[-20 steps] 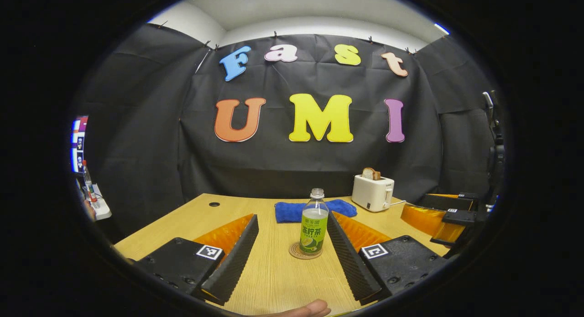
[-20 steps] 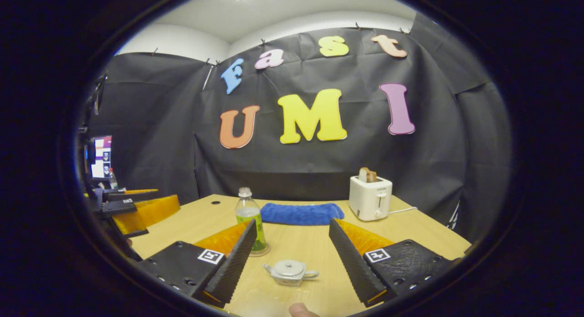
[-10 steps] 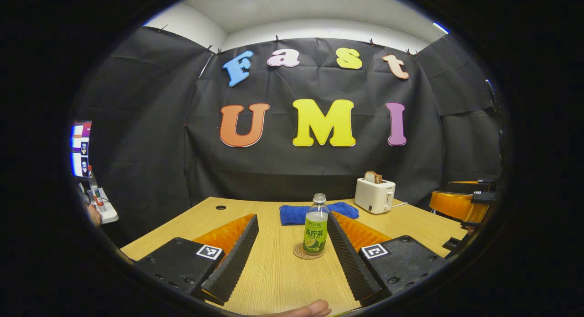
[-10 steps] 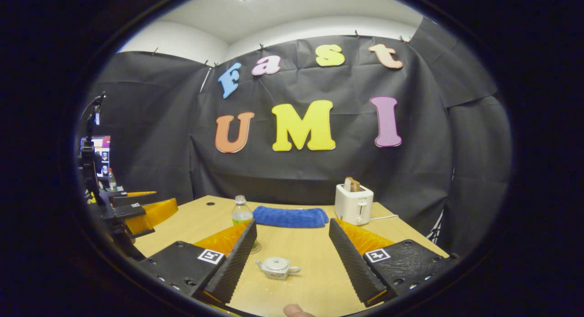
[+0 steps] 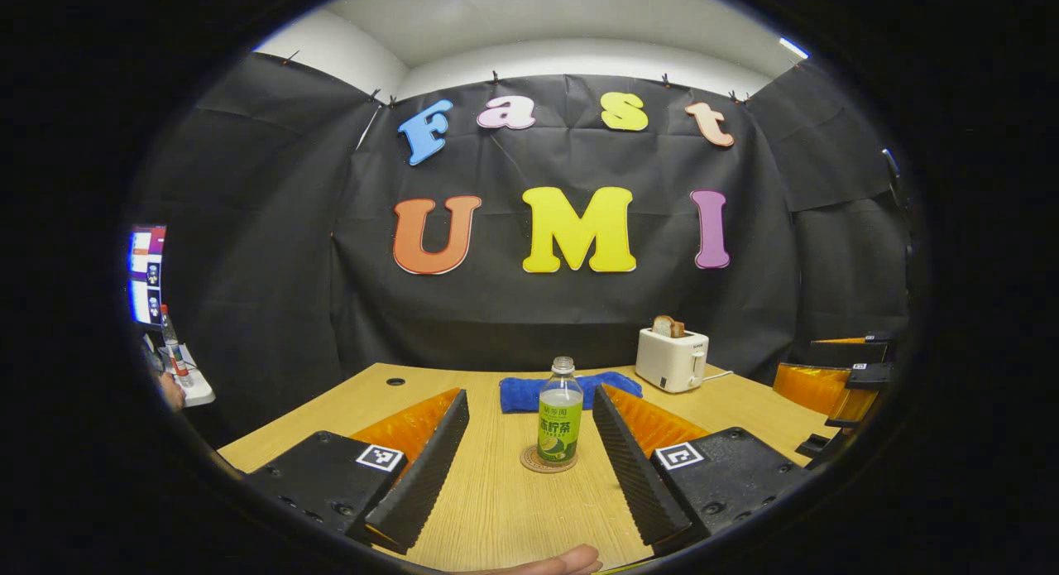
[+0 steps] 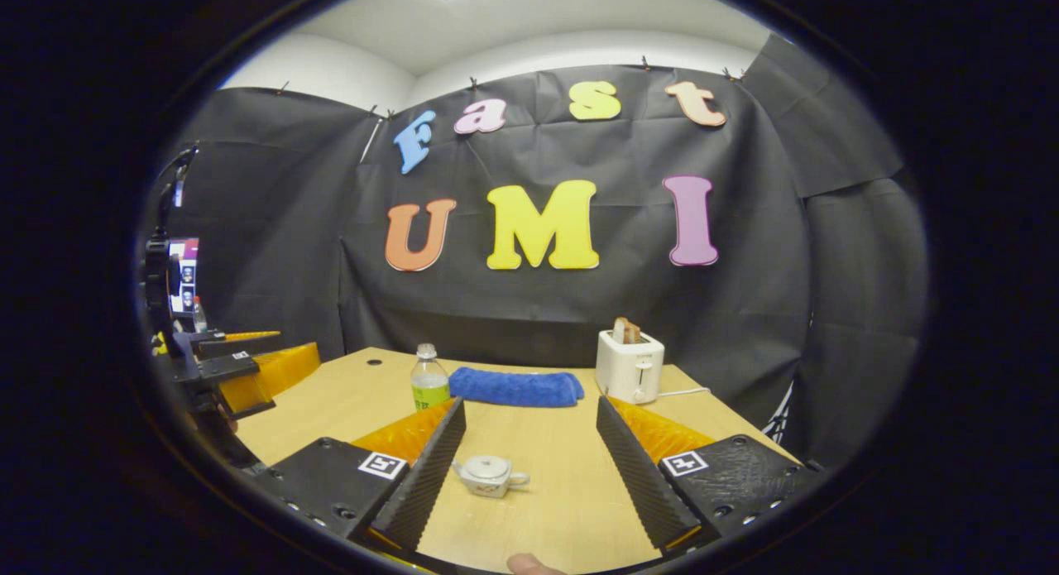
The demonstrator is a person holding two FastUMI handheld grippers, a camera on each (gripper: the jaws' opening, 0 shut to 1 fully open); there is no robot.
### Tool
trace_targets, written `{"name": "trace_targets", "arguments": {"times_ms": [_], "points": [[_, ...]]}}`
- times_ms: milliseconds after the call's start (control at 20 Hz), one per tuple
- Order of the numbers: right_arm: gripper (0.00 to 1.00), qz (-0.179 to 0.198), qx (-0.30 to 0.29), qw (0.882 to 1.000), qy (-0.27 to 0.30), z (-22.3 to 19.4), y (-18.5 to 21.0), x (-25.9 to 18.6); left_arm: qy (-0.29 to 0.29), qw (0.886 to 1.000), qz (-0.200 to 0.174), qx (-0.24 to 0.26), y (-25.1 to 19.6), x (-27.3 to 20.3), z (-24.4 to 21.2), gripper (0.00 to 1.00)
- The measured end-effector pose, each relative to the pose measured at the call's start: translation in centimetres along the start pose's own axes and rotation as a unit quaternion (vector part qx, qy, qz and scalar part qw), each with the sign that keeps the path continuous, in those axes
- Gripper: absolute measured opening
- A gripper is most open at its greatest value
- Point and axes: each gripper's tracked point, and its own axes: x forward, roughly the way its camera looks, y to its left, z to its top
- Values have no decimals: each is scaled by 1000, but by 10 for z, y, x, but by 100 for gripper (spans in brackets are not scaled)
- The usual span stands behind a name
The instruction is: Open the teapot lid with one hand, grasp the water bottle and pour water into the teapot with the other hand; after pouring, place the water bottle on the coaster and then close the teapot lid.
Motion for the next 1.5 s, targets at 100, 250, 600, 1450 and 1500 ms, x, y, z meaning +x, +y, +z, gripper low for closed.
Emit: {"name": "trace_targets", "arguments": {"times_ms": [100,250,600,1450,1500], "points": [[96,-3,0,1000,0,-1,-4,-2,4,1000,-1,0,-2,0,-2,94],[99,-5,-1,1000,1,-1,-7,-3,4,1000,2,2,1,2,-3,95],[93,-3,-5,1000,-5,-4,-14,5,20,1000,8,-5,1,16,-20,95],[96,30,1,999,-19,-40,-99,53,34,998,52,22,-36,43,-71,95],[96,34,4,999,-21,-40,-105,55,36,998,53,21,-41,44,-72,94]]}}
